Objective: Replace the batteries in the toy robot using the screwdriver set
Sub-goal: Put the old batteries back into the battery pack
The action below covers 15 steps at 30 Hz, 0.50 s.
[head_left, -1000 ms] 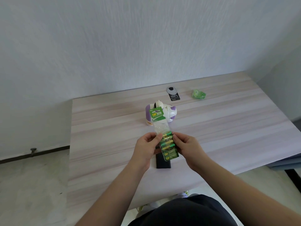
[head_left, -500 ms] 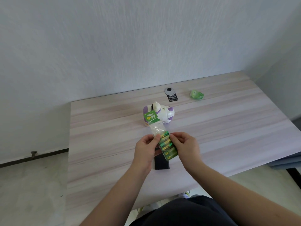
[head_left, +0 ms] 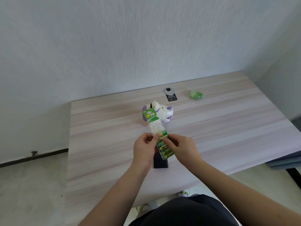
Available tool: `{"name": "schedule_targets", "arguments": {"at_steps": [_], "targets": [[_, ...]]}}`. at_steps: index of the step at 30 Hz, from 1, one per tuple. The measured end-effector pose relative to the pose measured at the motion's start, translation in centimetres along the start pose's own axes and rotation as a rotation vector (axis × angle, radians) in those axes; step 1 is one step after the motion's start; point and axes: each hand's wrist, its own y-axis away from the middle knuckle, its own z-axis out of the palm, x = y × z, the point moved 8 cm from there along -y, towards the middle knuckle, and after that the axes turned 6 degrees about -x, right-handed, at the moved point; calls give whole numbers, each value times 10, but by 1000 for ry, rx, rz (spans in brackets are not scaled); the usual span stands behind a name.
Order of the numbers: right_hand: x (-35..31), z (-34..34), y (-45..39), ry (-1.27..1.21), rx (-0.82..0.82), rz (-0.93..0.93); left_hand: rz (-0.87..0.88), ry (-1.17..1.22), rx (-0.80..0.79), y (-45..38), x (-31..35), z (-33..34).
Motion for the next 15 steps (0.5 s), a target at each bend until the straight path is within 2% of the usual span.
{"name": "schedule_targets", "arguments": {"at_steps": [7, 15], "targets": [[8, -1, 4, -145, 27, 22, -2, 5, -23, 3, -3, 3], [28, -1, 7, -416, 84, 115, -15, 2, -146, -1, -6, 6]]}}
